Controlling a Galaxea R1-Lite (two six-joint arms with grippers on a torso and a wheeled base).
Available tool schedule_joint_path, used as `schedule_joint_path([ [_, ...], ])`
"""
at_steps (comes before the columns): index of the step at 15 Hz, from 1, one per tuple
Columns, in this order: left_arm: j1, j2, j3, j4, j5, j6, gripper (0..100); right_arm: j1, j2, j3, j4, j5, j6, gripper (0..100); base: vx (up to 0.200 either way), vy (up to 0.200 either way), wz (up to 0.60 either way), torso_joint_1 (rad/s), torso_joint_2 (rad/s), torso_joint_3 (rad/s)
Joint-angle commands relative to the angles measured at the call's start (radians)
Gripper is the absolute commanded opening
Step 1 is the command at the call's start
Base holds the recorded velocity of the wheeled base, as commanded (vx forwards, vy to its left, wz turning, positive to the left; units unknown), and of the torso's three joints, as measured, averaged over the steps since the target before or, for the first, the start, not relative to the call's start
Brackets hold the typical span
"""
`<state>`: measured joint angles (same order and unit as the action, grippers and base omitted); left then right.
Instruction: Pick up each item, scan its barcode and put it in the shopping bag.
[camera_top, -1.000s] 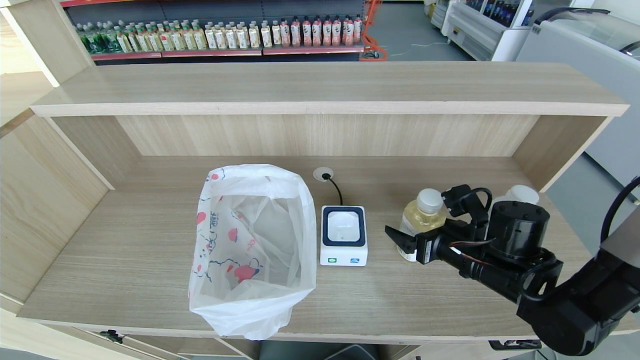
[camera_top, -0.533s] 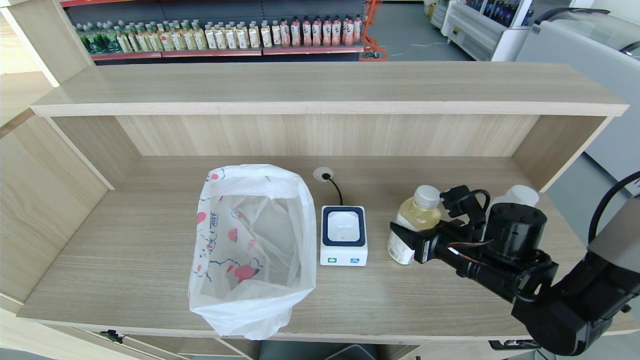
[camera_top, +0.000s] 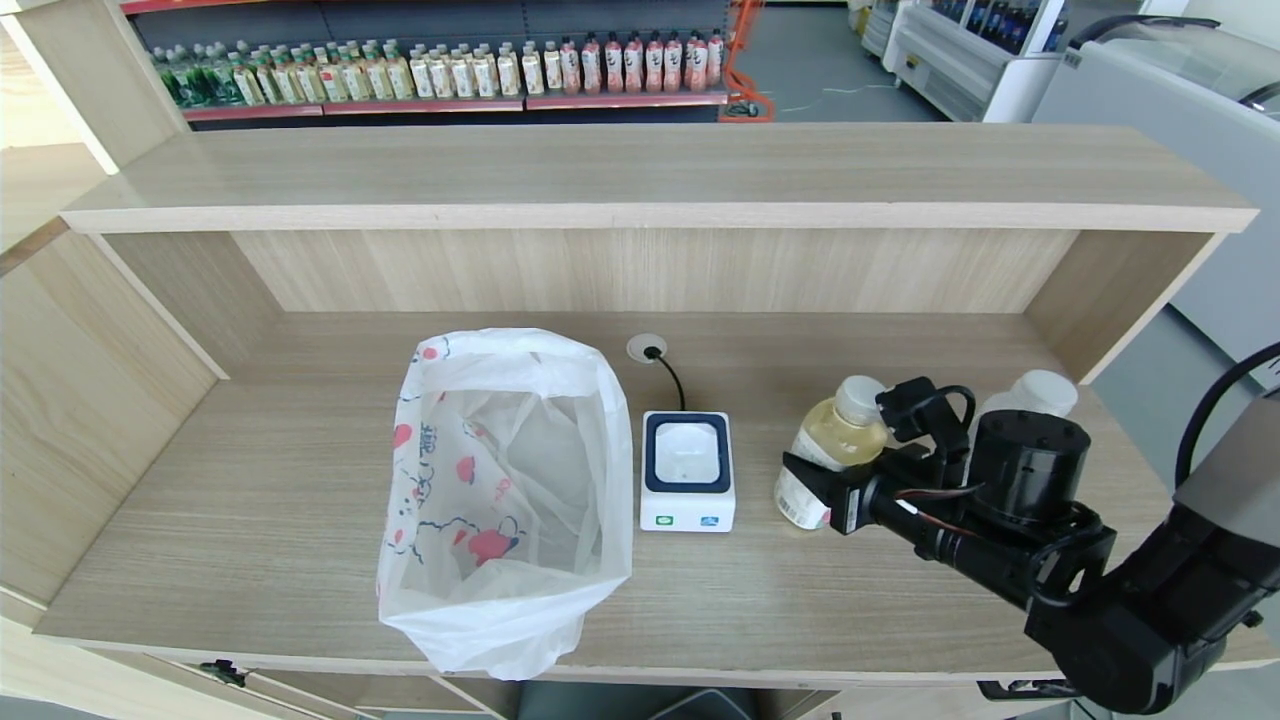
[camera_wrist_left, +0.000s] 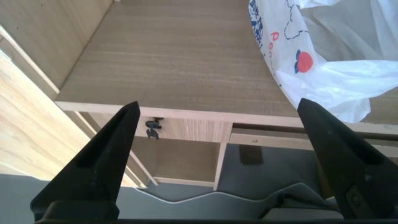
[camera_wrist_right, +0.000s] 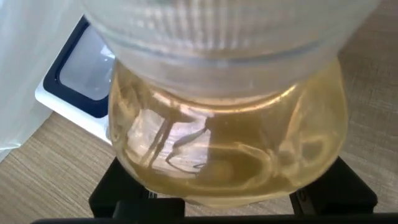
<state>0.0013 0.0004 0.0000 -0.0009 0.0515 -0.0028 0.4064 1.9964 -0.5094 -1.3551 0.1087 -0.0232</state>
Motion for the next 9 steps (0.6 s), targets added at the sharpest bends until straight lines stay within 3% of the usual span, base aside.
schedule_joint_path([
  [1,0.000,0.000,0.000,-0.001,0.001,0.000,100,0.000,-0.056,0.015,0.016,0.000,-0.004,0,0.000,0.000,0.00,0.000,0.00,0.000],
  [5,0.000,0.000,0.000,-0.001,0.001,0.000,100,-0.006,-0.350,0.037,0.364,0.008,0.074,0,0.000,0.000,0.00,0.000,0.00,0.000],
  [9,0.000,0.000,0.000,-0.001,0.001,0.000,100,-0.014,-0.461,0.040,0.482,0.009,0.101,0,0.000,0.000,0.00,0.000,0.00,0.000],
])
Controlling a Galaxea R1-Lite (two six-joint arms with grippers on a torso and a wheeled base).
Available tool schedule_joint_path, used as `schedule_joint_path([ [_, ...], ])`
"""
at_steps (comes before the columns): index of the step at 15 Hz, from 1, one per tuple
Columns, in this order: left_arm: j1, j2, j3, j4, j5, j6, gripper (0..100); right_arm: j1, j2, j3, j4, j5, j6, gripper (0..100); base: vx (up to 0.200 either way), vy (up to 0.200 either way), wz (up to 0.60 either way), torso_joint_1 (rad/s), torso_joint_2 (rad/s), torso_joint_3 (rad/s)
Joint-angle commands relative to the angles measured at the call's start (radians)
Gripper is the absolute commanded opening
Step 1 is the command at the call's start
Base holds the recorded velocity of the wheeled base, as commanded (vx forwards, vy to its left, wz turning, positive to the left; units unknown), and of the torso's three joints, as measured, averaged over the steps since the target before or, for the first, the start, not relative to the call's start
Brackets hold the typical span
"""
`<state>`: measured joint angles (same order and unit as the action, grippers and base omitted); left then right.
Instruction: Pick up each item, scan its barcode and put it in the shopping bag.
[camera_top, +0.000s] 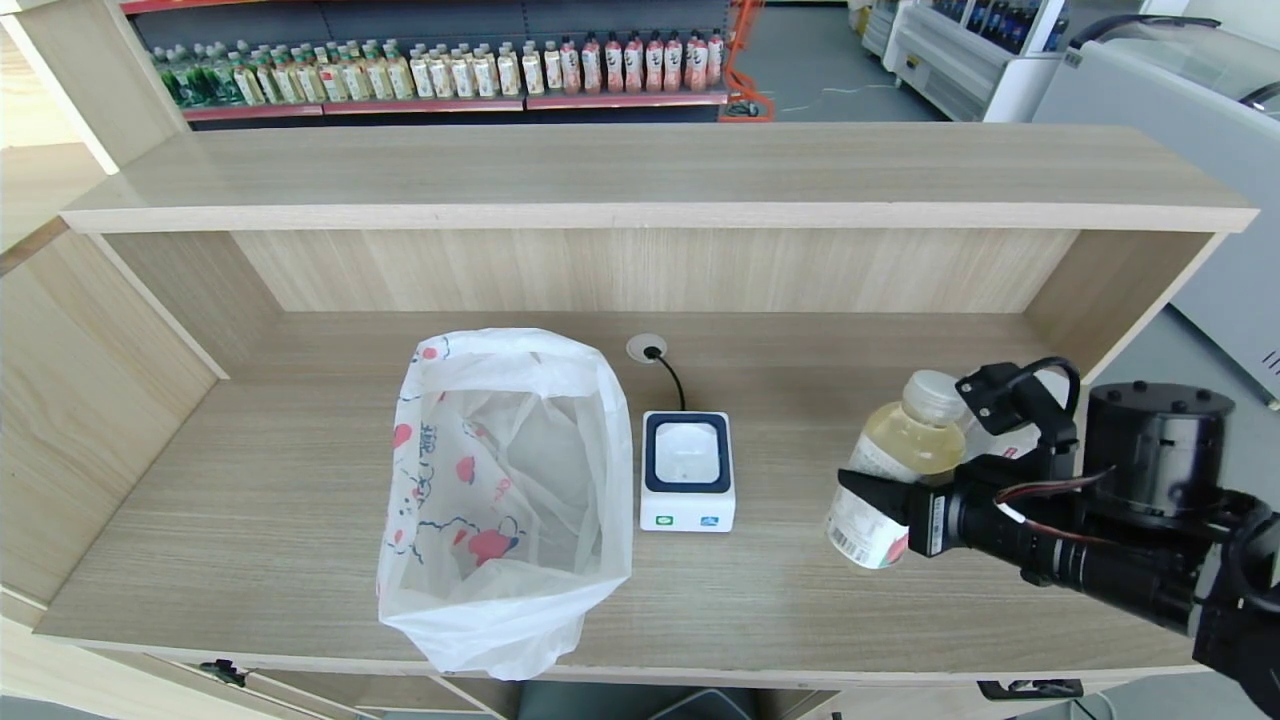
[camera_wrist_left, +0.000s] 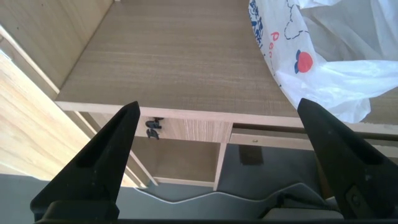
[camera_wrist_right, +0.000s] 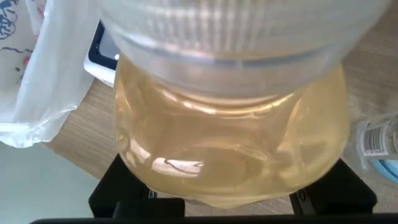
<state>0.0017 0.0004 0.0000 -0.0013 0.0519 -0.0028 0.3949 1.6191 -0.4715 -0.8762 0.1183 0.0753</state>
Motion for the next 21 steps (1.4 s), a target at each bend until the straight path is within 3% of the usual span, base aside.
schedule_joint_path([
  [1,0.000,0.000,0.000,0.000,0.000,0.000,100,-0.002,-0.105,-0.006,0.005,0.011,0.012,0,0.000,0.000,0.00,0.000,0.00,0.000],
  [4,0.000,0.000,0.000,0.000,0.000,0.000,100,0.004,-0.193,-0.030,0.036,0.093,0.083,0,0.000,0.000,0.00,0.000,0.00,0.000],
  [7,0.000,0.000,0.000,0.000,0.000,0.000,100,0.001,-0.389,-0.161,0.309,0.310,0.169,0,0.000,0.000,0.00,0.000,0.00,0.000],
  [12,0.000,0.000,0.000,0.000,0.000,0.000,100,0.001,-0.565,-0.309,0.510,0.551,0.294,0,0.000,0.000,0.00,0.000,0.00,0.000],
  [16,0.000,0.000,0.000,0.000,0.000,0.000,100,0.001,-0.610,-0.386,0.579,0.656,0.342,0,0.000,0.000,0.00,0.000,0.00,0.000],
  [21,0.000,0.000,0.000,0.000,0.000,0.000,100,0.030,-0.613,-0.492,0.583,0.699,0.460,0,0.000,0.000,0.00,0.000,0.00,0.000],
])
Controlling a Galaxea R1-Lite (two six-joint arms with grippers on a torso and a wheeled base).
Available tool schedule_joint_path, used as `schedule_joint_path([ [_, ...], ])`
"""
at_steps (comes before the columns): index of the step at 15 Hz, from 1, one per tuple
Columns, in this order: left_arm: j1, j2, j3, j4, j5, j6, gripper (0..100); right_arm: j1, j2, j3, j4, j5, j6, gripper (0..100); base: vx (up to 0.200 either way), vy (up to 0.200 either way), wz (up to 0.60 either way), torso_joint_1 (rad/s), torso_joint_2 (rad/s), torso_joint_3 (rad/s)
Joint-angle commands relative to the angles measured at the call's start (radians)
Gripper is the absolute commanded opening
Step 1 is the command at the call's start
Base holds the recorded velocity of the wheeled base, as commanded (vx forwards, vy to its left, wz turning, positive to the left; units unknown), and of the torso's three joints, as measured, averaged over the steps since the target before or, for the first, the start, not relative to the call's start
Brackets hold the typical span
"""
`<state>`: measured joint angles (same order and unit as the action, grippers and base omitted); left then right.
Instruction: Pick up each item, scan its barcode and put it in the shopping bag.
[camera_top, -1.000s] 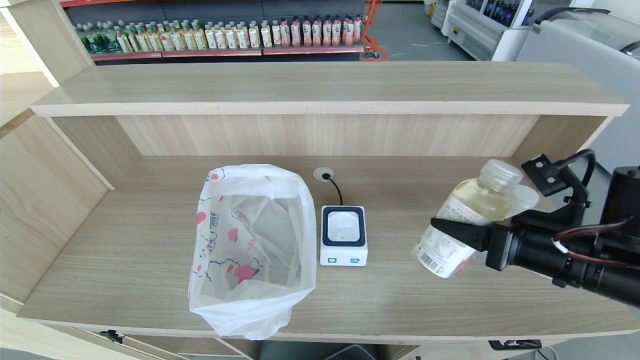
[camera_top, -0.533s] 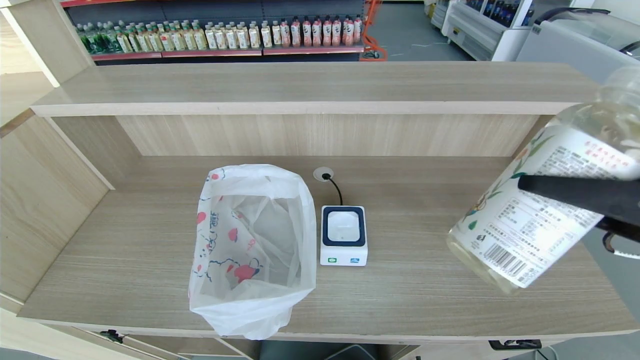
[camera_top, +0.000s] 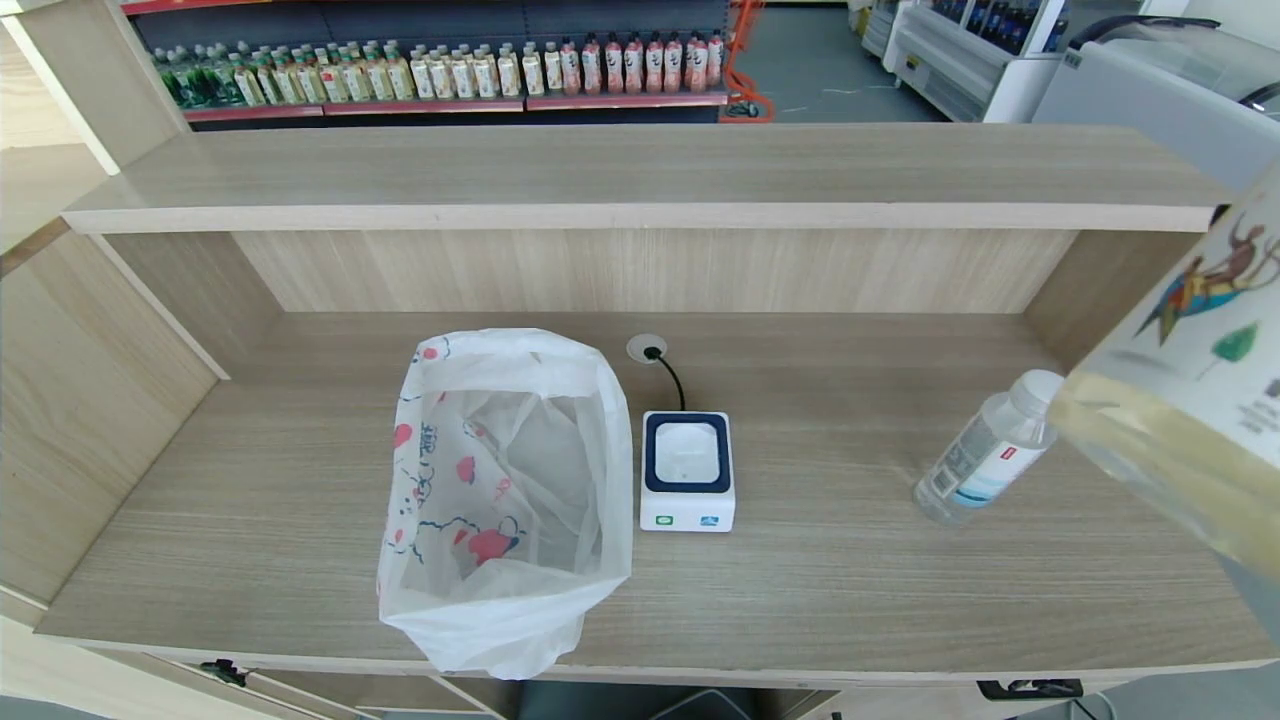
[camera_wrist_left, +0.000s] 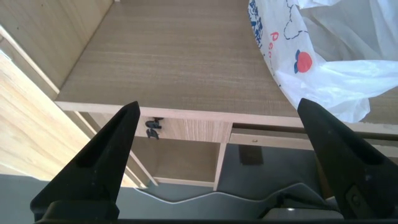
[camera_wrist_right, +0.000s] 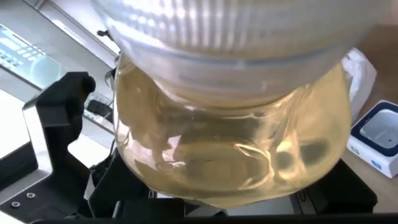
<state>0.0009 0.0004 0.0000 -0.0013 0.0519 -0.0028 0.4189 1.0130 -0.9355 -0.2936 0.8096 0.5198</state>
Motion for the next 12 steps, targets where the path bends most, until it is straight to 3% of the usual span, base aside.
schedule_joint_path([
  [1,0.001,0.000,0.000,0.000,0.000,0.000,100,0.006,-0.011,-0.029,0.001,0.014,0.031,0,0.000,0.000,0.00,0.000,0.00,0.000],
  [7,0.001,0.000,0.000,0.000,0.000,0.000,100,0.006,-0.103,-0.005,0.128,0.134,0.049,0,0.000,0.000,0.00,0.000,0.00,0.000],
  [12,0.001,0.000,0.000,0.000,0.000,0.000,100,0.006,-0.100,-0.002,0.128,0.146,0.045,0,0.000,0.000,0.00,0.000,0.00,0.000],
])
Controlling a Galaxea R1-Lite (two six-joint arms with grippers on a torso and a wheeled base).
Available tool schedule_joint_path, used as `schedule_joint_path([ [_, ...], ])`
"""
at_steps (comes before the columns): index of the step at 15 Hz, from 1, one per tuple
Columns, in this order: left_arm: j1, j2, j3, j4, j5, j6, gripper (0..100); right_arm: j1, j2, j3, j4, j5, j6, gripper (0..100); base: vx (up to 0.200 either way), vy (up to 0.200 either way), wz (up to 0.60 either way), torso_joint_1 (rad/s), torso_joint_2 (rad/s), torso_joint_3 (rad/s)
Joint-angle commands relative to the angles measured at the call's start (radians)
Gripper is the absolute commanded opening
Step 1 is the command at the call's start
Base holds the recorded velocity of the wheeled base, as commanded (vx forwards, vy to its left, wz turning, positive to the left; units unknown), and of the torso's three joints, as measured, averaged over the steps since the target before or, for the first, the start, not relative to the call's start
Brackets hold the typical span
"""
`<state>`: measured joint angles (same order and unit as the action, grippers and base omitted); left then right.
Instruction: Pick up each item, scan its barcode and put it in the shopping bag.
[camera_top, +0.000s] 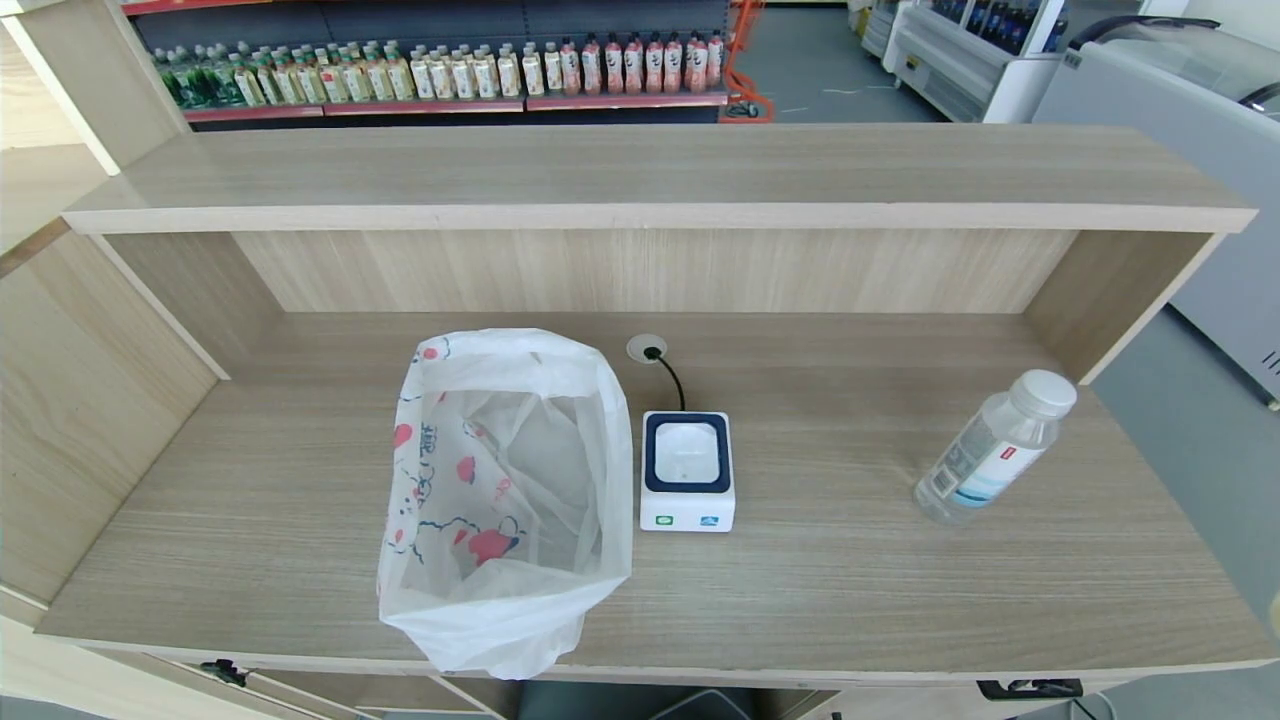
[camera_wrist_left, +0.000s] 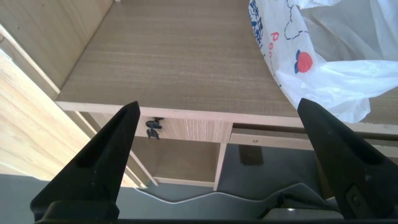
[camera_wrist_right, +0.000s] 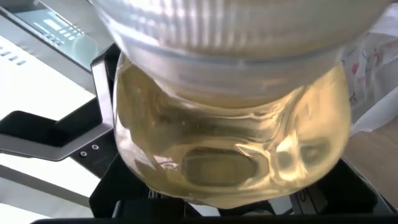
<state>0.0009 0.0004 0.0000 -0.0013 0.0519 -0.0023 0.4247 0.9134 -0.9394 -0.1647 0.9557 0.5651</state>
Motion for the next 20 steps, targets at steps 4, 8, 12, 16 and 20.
schedule_joint_path([
  [4,0.001,0.000,0.000,0.000,0.000,-0.001,100,0.002,-0.001,0.010,-0.001,-0.002,-0.002,0,0.000,0.000,0.00,0.000,0.00,0.000],
  [8,0.001,0.000,0.000,0.000,0.000,-0.001,100,-0.003,0.013,0.011,-0.004,-0.009,-0.037,0,0.000,0.000,0.00,0.000,0.00,0.000],
  [12,0.001,0.000,0.000,0.000,0.000,-0.001,100,-0.007,0.082,0.034,0.001,-0.336,-0.550,0,0.000,0.000,0.00,0.000,0.00,0.000],
  [16,0.001,0.000,0.000,0.000,0.000,-0.001,100,0.019,0.056,0.122,-0.012,-0.537,-0.852,0,0.000,0.000,0.00,0.000,0.00,0.000],
  [20,0.001,0.000,0.000,0.000,0.000,-0.001,100,-0.003,0.022,0.214,-0.032,-0.572,-1.067,0,0.000,0.000,0.00,0.000,0.00,0.000],
])
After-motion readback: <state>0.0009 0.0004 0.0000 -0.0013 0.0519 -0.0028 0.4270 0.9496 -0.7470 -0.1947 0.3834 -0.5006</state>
